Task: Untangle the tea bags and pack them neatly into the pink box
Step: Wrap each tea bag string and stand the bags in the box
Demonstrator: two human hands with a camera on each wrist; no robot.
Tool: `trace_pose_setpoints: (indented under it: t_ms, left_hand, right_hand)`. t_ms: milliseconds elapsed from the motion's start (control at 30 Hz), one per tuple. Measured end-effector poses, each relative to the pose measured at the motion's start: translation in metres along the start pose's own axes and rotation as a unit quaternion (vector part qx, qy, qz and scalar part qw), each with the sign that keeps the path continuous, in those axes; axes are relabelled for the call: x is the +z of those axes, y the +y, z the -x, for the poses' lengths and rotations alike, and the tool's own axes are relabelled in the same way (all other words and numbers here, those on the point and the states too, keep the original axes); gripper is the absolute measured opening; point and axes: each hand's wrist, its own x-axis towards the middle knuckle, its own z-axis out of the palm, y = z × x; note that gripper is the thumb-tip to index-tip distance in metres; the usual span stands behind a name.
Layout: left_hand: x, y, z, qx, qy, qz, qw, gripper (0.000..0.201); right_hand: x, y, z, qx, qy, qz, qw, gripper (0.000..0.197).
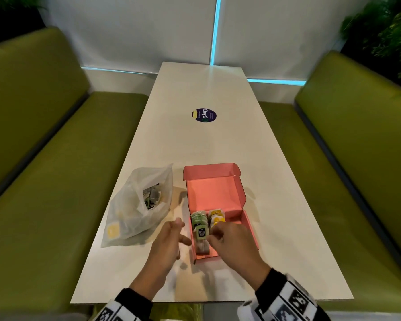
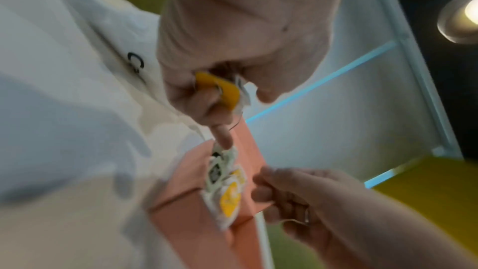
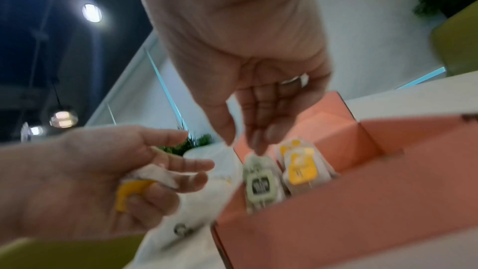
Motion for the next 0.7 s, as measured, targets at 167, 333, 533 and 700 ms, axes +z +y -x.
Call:
trace_pose_setpoints:
  t_ms: [167,333,533,700]
  left_hand:
    - [0.006,0.019,-0.002,-0.064,-0.084,0.271,0.957,0.05]
    - [0.013,0.032,0.002,-0.057,-0.128,0.32,0.937,0.04]
    - [0.01,0.026,0.005,0.019,-0.188,0.25,0.95,0.037]
    - [0.014,0.024,0.005,0.06,-0.152,0.212,0.963,0.034]
  right_hand:
    - [-0.018,-0.01,0.004,-0.131,-0.073,-0.203,0.968,0.041]
    - [-0.011,-0.007,0.0,-0.136,-0.008,-0.202,0.97,0.029]
    - [-0.026,-0.003,-0.002,-0.074,0.031,-0.259,0.962,0.004]
    - [-0.033,0.001,-0.003,0.0,-0.014,-0.372,0.928,0.003]
